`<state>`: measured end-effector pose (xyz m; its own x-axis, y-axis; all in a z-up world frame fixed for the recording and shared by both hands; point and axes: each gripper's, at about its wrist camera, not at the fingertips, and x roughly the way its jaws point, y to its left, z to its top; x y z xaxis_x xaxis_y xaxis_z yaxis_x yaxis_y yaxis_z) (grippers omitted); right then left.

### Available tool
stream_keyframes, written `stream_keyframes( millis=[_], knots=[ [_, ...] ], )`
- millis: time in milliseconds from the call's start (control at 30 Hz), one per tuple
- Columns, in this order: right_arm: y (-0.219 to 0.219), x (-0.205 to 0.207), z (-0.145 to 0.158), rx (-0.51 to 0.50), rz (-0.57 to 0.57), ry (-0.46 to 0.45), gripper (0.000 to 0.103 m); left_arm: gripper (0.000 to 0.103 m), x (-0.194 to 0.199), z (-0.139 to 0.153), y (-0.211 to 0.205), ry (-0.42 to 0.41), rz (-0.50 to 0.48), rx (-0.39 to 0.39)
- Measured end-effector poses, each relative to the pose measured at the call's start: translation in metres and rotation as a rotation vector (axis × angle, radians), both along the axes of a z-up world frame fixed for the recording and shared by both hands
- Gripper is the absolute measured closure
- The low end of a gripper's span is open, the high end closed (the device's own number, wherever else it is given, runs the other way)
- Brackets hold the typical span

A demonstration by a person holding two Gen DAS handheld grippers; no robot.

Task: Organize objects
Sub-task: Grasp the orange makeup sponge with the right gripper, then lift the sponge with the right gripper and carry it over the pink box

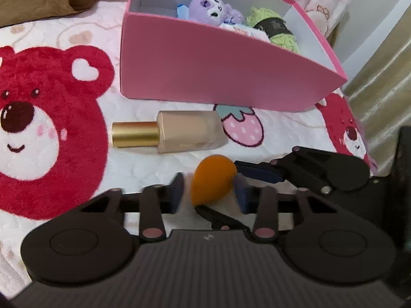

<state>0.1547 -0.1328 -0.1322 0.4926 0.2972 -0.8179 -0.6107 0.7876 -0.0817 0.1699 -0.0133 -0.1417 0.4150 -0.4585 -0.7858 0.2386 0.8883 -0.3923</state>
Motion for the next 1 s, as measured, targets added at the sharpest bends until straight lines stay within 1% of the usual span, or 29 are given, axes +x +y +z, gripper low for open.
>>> stream_keyframes(
  millis=[33, 100, 233, 400, 467, 533, 633, 667, 733, 767, 800, 967, 1000],
  knots=[
    [-0.001, 0.0, 0.001, 0.007, 0.001, 0.002, 0.05, 0.072, 0.0, -0.001, -0.001, 0.005, -0.003, -0.01],
    [-0.001, 0.0, 0.002, 0.01, 0.008, 0.007, 0.054, 0.074, -0.001, -0.001, -0.002, -0.002, -0.002, -0.008],
    [-0.001, -0.001, 0.007, 0.003, 0.009, -0.009, 0.054, 0.075, -0.004, 0.002, 0.0, -0.019, 0.004, -0.021],
    [-0.007, 0.001, 0.023, 0.043, -0.014, -0.022, 0.054, 0.075, -0.01, 0.017, 0.006, -0.069, 0.008, -0.06],
    [-0.01, 0.001, 0.032, 0.066, -0.023, -0.028, 0.054, 0.075, -0.013, 0.025, 0.007, -0.091, 0.007, -0.065],
    [-0.015, 0.002, 0.04, 0.11, -0.033, -0.021, 0.052, 0.075, -0.018, 0.035, 0.008, -0.122, 0.001, -0.074],
    [-0.019, 0.007, 0.055, 0.18, -0.045, -0.004, 0.052, 0.076, -0.024, 0.048, 0.012, -0.154, 0.005, -0.084],
    [-0.021, 0.002, 0.061, 0.192, -0.046, -0.009, 0.051, 0.076, -0.025, 0.052, 0.013, -0.164, 0.002, -0.089],
    [-0.021, -0.003, 0.069, 0.192, -0.041, -0.03, 0.051, 0.076, -0.029, 0.059, 0.013, -0.178, -0.008, -0.092],
    [-0.02, -0.001, 0.066, 0.189, -0.036, -0.04, 0.051, 0.076, -0.031, 0.062, 0.013, -0.182, -0.008, -0.091],
    [-0.02, -0.004, 0.07, 0.188, -0.033, -0.051, 0.051, 0.076, -0.032, 0.064, 0.013, -0.187, -0.011, -0.09],
    [-0.024, -0.012, 0.085, 0.175, -0.038, -0.089, 0.051, 0.076, -0.039, 0.069, 0.01, -0.214, -0.028, -0.085],
    [-0.026, -0.015, 0.089, 0.173, -0.035, -0.103, 0.051, 0.076, -0.041, 0.07, 0.01, -0.22, -0.025, -0.095]
  ],
)
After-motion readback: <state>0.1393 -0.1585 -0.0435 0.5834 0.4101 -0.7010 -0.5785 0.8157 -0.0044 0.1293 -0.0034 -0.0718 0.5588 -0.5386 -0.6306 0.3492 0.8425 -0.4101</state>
